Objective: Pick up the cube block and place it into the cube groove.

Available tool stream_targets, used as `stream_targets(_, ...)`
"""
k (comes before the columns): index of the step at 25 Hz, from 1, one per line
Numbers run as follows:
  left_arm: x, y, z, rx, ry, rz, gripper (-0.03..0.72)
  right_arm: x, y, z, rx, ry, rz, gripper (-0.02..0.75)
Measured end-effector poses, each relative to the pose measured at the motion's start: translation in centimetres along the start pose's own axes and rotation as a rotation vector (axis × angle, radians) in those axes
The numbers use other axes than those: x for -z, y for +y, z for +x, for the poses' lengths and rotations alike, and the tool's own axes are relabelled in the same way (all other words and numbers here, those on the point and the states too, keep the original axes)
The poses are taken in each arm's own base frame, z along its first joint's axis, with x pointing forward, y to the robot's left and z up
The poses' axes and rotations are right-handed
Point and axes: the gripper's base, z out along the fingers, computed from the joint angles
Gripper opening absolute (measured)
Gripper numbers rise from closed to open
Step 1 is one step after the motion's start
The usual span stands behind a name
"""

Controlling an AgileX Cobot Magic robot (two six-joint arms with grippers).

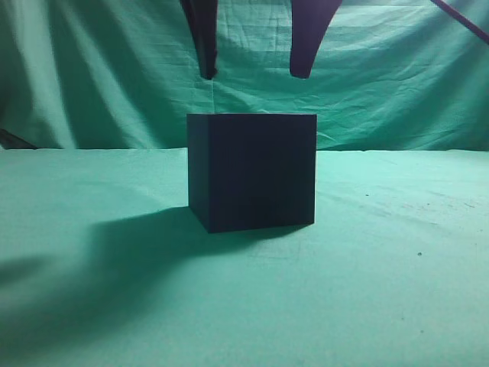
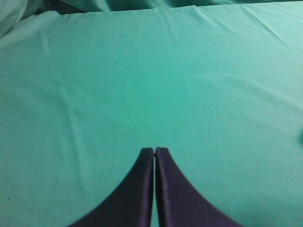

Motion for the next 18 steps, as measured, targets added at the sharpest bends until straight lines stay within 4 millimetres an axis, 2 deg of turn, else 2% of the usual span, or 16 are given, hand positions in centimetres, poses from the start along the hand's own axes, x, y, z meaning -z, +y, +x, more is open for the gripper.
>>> stream_targets(3, 0.0, 0.0, 0.0, 0.000, 0.000, 0.000, 0.000, 0.1, 0.0, 0.0, 0.000, 0.008, 0.003, 0.527)
stream_targets(4, 0.0, 0.0, 0.0, 0.000, 0.000, 0.000, 0.000, 0.4, -0.1, 0.0, -0.001, 0.002, 0.003, 0.480)
stream_targets(6, 0.0, 0.0, 0.0, 0.000, 0.000, 0.000, 0.000, 1.9, -0.2, -0.4, -0.001, -0.044, 0.003, 0.474)
stream_targets(7, 0.0, 0.0, 0.0, 0.000, 0.000, 0.000, 0.000, 2.9, -0.4, -0.6, 0.001, -0.079, 0.003, 0.400)
stream_targets(9, 0.0, 0.0, 0.0, 0.000, 0.000, 0.000, 0.000, 5.7, -0.9, -0.6, 0.005, -0.161, -0.005, 0.303)
stream_targets(12, 0.0, 0.0, 0.0, 0.000, 0.000, 0.000, 0.000, 10.3, -1.9, 0.7, -0.002, -0.271, -0.034, 0.096)
stream_targets(15, 0.0, 0.0, 0.0, 0.000, 0.000, 0.000, 0.000, 14.9, -3.3, 2.9, -0.018, -0.377, -0.073, 0.000)
stream_targets(18, 0.0, 0.0, 0.0, 0.000, 0.000, 0.000, 0.000, 19.0, -4.6, 5.7, -0.032, -0.474, -0.128, 0.000)
